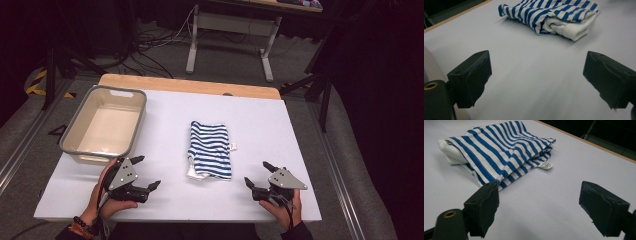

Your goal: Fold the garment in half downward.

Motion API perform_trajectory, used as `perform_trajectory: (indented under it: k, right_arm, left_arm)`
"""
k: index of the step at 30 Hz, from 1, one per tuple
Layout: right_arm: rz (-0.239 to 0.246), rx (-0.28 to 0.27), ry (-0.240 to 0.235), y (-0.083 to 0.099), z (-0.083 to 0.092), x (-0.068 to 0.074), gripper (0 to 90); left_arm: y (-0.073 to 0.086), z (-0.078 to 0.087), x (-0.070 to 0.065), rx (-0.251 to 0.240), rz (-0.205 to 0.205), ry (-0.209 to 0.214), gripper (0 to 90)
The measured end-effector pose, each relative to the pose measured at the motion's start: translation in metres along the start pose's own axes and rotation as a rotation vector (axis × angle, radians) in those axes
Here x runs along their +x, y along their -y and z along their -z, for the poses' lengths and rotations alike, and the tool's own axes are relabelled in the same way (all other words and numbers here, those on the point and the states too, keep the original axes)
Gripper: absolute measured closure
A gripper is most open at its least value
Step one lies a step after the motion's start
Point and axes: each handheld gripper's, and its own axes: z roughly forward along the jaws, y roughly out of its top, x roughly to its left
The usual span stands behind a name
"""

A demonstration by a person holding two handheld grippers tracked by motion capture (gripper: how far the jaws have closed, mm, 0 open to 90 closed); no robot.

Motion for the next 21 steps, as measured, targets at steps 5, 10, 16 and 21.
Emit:
perform_trajectory:
  k: [5,10,16,21]
  right_arm:
    - [0.007,0.0,-0.006,-0.0011,-0.0019,0.0009,17.3]
    - [0.009,-0.003,-0.01,-0.0026,-0.0042,0.001,17.4]
    - [0.014,-0.007,-0.017,-0.0044,-0.0074,0.0016,17.4]
    - [0.015,-0.01,-0.017,-0.0051,-0.0081,0.0015,17.4]
  left_arm:
    - [0.0007,-0.0016,-0.0014,0.012,-0.003,0.004,9.2]
    - [0.0018,-0.002,-0.0025,0.024,-0.007,0.007,9.2]
    - [0.0028,-0.0013,-0.0029,0.029,-0.007,0.008,9.2]
    - [0.0034,-0.0012,-0.0037,0.035,-0.003,0.007,9.2]
